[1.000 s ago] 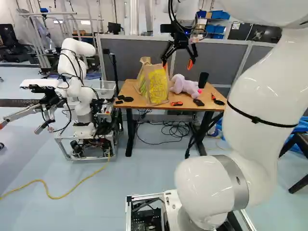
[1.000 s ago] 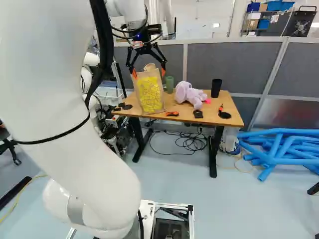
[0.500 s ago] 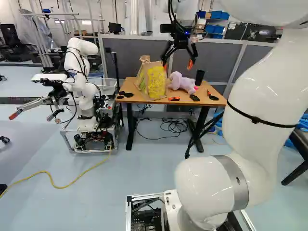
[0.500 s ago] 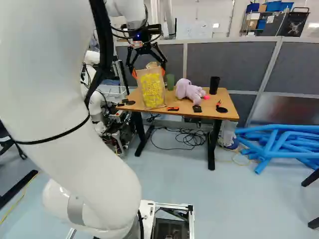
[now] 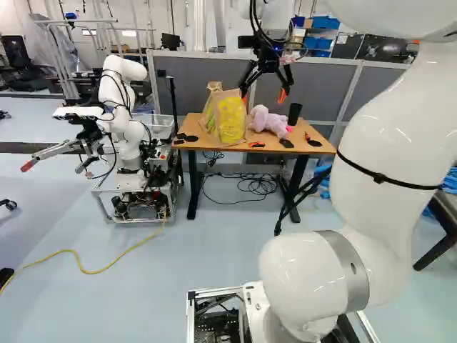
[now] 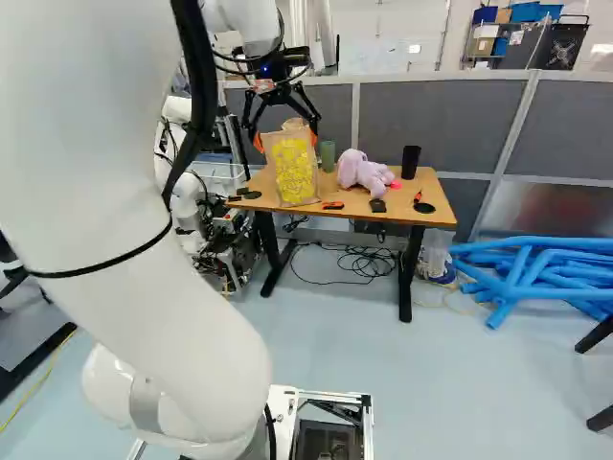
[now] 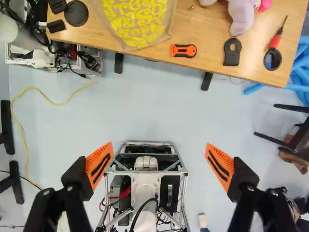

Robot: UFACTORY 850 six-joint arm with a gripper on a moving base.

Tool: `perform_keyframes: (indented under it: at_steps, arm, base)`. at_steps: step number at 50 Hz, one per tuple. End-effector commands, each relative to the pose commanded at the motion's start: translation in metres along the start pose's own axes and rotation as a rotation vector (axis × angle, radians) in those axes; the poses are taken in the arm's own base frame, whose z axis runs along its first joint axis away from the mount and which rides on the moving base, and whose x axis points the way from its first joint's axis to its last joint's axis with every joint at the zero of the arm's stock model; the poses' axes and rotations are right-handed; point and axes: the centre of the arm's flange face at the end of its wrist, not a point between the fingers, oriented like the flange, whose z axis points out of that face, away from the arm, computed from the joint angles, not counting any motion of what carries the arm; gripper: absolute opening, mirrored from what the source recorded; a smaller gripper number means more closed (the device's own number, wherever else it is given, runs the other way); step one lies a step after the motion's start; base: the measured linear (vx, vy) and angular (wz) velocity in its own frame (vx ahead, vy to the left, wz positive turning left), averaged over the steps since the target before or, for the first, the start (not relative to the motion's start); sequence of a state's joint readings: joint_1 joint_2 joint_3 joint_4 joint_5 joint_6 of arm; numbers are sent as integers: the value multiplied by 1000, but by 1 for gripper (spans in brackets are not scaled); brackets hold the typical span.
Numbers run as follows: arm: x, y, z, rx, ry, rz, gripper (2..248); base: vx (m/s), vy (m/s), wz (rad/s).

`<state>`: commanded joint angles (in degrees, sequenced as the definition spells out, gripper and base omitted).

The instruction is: Pick up the bag on the ground and place it on the table

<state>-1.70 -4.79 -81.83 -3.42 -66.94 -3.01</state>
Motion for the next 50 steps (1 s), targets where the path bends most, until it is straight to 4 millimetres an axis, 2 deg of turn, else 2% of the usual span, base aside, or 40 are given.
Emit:
perform_keyframes:
  at_steps: [25, 50]
  arm:
    - [-2, -1, 9, 1, 25, 0, 247]
    - [-7, -4, 33, 3, 87, 0, 247]
  base:
    - [0, 0, 0]
    - [0, 0, 0]
